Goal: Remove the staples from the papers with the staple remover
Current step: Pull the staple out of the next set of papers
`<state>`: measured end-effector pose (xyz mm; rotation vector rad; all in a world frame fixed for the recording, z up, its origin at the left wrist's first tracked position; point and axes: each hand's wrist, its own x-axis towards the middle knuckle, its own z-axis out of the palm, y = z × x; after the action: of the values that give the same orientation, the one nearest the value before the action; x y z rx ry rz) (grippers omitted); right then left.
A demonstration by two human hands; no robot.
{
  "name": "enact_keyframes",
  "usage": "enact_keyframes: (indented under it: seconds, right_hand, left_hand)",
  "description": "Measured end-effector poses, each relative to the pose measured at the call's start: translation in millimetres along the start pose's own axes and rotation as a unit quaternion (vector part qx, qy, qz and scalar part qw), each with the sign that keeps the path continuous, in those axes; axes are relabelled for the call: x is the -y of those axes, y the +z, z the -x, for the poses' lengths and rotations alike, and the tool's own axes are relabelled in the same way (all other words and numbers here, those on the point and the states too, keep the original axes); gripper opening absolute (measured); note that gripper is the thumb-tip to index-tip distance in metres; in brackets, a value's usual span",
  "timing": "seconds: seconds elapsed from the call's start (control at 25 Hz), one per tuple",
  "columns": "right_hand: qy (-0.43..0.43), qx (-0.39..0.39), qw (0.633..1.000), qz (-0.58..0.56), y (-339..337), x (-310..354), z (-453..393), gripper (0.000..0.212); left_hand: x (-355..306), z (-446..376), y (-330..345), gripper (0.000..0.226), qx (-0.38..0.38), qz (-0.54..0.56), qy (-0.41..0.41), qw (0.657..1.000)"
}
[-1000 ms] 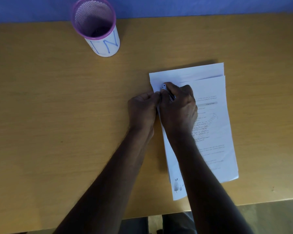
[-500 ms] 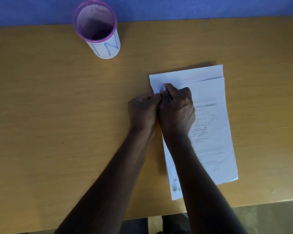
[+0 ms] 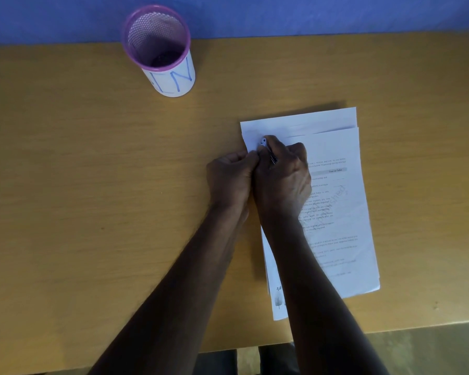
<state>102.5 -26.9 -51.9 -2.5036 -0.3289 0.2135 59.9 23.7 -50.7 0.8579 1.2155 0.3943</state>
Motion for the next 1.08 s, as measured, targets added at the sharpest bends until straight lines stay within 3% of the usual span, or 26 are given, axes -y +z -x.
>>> enact_keyframes:
  seconds: [0.92,1.08]
  right_hand:
    - [0.002,-0.006,1.000,0.013,1.1,0.9,1.0,0.022]
    - [0.000,-0.006,1.000,0.015,0.9,0.8,1.7,0.023]
  left_hand:
    - [-2.2,0.6,-0.6,0.029,0.014,0.019,-0.019,1.000]
    - [-1.1,0.5,-0.7,0.019,0.009,0.022,-0.025,0.999]
